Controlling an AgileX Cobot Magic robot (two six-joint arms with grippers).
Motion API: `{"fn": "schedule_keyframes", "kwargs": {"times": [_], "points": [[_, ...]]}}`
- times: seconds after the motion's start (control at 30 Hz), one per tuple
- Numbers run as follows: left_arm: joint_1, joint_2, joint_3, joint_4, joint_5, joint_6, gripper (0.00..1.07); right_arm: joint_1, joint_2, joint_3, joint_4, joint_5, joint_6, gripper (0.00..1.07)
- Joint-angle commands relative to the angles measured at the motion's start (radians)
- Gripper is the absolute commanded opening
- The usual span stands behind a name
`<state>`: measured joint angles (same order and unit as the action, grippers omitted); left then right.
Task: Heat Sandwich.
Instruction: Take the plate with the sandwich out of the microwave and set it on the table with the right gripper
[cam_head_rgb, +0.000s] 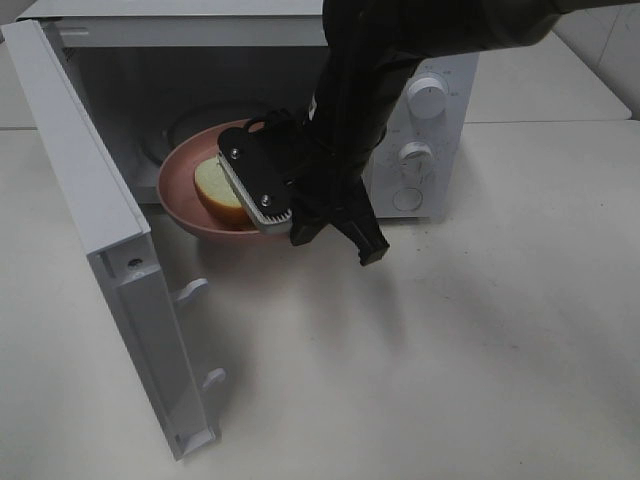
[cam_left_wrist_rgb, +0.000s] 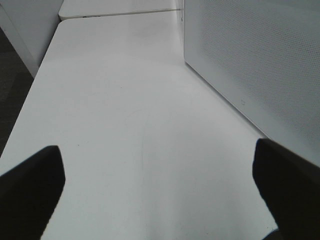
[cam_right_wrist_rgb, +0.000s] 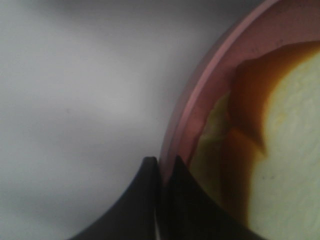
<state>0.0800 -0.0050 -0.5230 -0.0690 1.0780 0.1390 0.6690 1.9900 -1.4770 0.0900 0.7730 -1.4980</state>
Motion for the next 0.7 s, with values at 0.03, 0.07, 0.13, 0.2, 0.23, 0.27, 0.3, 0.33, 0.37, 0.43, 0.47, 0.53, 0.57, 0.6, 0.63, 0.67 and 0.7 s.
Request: {"fn": "schedule_keyframes", "kwargs": {"times": [0.03, 0.07, 0.13, 0.2, 0.23, 0.27, 0.3, 0.33, 0.37, 0.43, 0.47, 0.53, 0.57, 0.6, 0.63, 0.67, 0.7], "points": [[-0.006, -0.016, 0.003, 0.003, -0.007, -0.001, 0.98, -0.004, -0.058, 0.049, -0.014, -0.03, -0.031, 0.0], [-0.006, -0.016, 0.003, 0.003, -0.007, -0.001, 0.98, -0.004, -0.074, 0.067, -0.011, -0.036, -0.033, 0.0], [-0.006, -0.016, 0.003, 0.003, -0.007, -0.001, 0.98, 0.004, -0.12, 0.116, -0.011, -0.052, -0.033, 0.0], [-0.006, -0.016, 0.003, 0.003, -0.007, -0.001, 0.98, 0.008, -0.133, 0.133, -0.012, -0.054, -0.033, 0.0], [-0.006, -0.016, 0.003, 0.003, -0.007, -0.001, 0.98, 0.008, -0.149, 0.15, -0.012, -0.055, -0.034, 0.0], [-0.006, -0.016, 0.003, 0.003, -0.007, -0.001, 0.98, 0.008, -0.165, 0.164, -0.012, -0.056, -0.034, 0.0], [-0.006, -0.016, 0.003, 0.003, -0.007, -0.001, 0.98, 0.008, -0.196, 0.197, -0.011, -0.056, -0.034, 0.0], [-0.006, -0.016, 0.003, 0.003, -0.007, -0.001, 0.98, 0.008, -0.209, 0.21, -0.011, -0.055, -0.034, 0.0], [-0.006, -0.016, 0.003, 0.003, -0.007, -0.001, 0.98, 0.008, -0.209, 0.21, -0.011, -0.055, -0.034, 0.0], [-0.006, -0.016, 0.003, 0.003, -0.007, -0.001, 0.98, 0.008, -0.235, 0.239, -0.011, -0.049, -0.029, 0.0], [-0.006, -0.016, 0.003, 0.003, -0.007, -0.001, 0.98, 0.008, -0.266, 0.272, -0.011, -0.047, -0.024, 0.0], [-0.006, -0.016, 0.003, 0.003, -0.007, -0.001, 0.98, 0.008, -0.283, 0.291, -0.011, -0.047, -0.022, 0.0], [-0.006, -0.016, 0.003, 0.003, -0.007, -0.001, 0.98, 0.008, -0.298, 0.308, -0.011, -0.047, -0.021, 0.0], [-0.006, -0.016, 0.003, 0.003, -0.007, -0.001, 0.98, 0.008, -0.328, 0.339, -0.011, -0.043, -0.013, 0.0], [-0.006, -0.016, 0.003, 0.003, -0.007, -0.001, 0.98, 0.008, -0.346, 0.357, -0.011, -0.042, -0.007, 0.0], [-0.006, -0.016, 0.003, 0.003, -0.007, -0.001, 0.98, 0.008, -0.346, 0.357, -0.011, -0.042, -0.007, 0.0], [-0.006, -0.016, 0.003, 0.003, -0.007, -0.001, 0.98, 0.008, -0.361, 0.372, -0.011, -0.041, 0.0, 0.0]]}}
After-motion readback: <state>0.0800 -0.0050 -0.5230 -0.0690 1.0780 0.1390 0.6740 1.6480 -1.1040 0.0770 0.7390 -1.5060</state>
